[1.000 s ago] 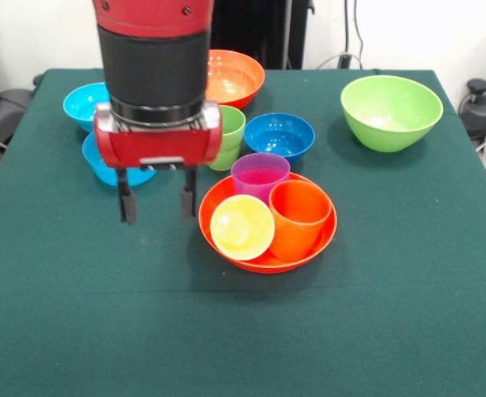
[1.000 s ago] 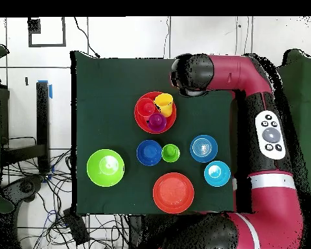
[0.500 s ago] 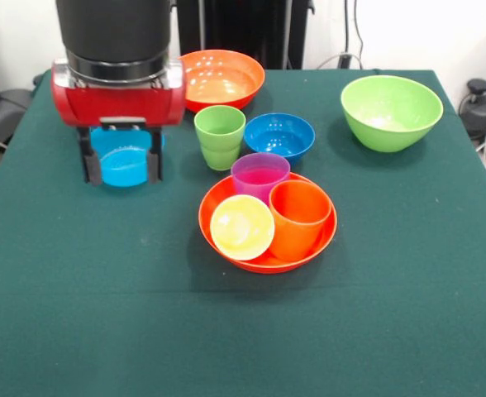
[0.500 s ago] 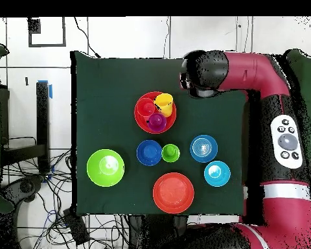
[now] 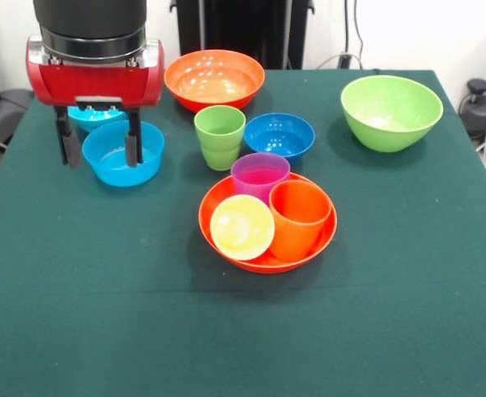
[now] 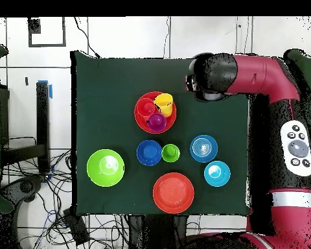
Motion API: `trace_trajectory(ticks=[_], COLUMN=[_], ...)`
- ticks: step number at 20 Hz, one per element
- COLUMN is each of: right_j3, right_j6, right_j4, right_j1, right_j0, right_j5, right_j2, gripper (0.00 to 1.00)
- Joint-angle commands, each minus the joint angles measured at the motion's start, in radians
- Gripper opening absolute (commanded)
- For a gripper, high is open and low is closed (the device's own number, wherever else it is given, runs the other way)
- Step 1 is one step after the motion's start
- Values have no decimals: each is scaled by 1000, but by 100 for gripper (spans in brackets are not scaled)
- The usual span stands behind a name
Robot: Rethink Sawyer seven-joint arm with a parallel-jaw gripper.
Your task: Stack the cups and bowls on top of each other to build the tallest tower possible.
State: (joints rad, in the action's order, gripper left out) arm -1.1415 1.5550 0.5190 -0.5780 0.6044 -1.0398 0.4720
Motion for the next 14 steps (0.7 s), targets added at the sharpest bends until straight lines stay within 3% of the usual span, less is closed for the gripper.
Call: trace_trajectory(ticks=[1, 7, 14], right_j3=[-139, -191, -305], right_j6=[-156, -120, -79], right_j4=[46, 35, 8], right_j1=[-10, -41, -107], right_j0=[-3, -11, -2], right_j5=[-32, -62, -15], right_j2=[-22, -40, -38], gripper=[100, 100, 100])
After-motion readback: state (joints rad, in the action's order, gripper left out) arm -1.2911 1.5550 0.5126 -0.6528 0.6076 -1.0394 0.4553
